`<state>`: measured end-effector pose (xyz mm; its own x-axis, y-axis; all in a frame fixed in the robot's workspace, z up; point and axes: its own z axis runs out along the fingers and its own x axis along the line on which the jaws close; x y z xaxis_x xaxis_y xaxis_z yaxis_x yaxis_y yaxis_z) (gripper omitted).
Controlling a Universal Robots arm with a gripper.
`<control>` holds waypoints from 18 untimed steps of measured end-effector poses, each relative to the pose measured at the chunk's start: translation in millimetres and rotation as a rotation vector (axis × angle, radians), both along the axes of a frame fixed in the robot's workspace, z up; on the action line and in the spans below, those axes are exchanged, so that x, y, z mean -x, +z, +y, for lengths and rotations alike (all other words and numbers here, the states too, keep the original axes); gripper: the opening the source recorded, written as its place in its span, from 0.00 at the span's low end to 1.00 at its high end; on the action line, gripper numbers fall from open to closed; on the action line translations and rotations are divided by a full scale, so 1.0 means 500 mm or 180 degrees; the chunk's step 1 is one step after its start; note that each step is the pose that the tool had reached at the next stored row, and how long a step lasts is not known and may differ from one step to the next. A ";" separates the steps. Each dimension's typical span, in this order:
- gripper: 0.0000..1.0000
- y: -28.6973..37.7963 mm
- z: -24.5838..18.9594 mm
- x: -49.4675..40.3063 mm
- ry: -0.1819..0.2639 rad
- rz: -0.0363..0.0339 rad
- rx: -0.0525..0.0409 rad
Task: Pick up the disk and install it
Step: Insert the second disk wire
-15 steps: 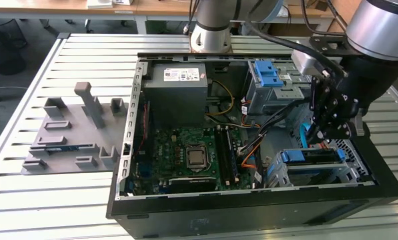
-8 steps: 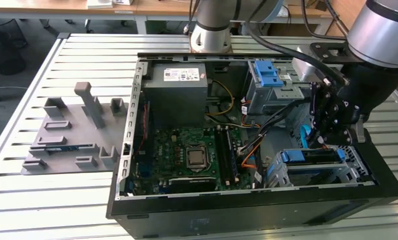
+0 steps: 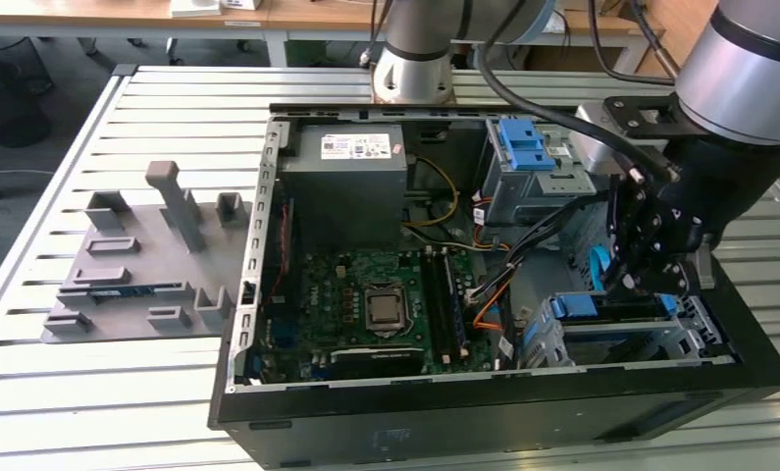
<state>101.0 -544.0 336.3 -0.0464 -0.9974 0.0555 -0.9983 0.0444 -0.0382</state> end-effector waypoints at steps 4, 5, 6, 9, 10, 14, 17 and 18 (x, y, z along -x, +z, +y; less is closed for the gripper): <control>0.16 -0.002 -0.0028 -0.003 -0.0001 0.0000 -0.0011; 0.16 -0.003 -0.0028 -0.004 0.0000 0.0000 -0.0011; 0.16 -0.003 -0.0029 -0.005 -0.0001 0.0000 -0.0011; 0.16 -0.004 -0.0038 -0.005 0.0000 0.0000 -0.0012; 0.16 -0.004 -0.0039 -0.005 0.0000 0.0000 -0.0012; 0.16 -0.005 -0.0040 -0.005 0.0003 0.0000 -0.0017; 0.16 -0.005 -0.0040 -0.006 0.0004 0.0000 -0.0021; 0.16 -0.005 -0.0040 -0.007 0.0004 0.0000 -0.0022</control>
